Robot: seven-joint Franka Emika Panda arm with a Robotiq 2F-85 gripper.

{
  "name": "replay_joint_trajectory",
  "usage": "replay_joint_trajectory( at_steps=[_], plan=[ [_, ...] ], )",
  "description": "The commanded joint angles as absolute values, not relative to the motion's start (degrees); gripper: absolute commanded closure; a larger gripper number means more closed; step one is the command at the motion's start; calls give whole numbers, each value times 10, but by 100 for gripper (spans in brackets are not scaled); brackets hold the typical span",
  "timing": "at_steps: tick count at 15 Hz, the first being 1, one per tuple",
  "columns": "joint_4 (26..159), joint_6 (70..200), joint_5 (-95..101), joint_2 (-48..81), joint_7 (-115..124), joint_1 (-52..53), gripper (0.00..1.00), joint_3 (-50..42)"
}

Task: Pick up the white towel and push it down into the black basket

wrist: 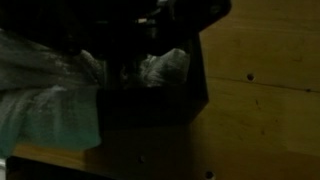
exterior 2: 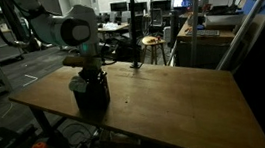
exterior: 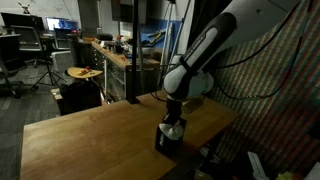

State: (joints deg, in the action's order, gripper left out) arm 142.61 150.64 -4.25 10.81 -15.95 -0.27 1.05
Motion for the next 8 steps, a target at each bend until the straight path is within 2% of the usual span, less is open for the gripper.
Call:
replay_joint_trajectory(
  at_steps=[1,7,8],
  plan=[
    [1416,1516,-61,109,-178,-20,94,21],
    [1399,1519,-65,96,-175,-36,92,16],
    [1396,1518,-68,95,-172,-38,68,16]
  ],
)
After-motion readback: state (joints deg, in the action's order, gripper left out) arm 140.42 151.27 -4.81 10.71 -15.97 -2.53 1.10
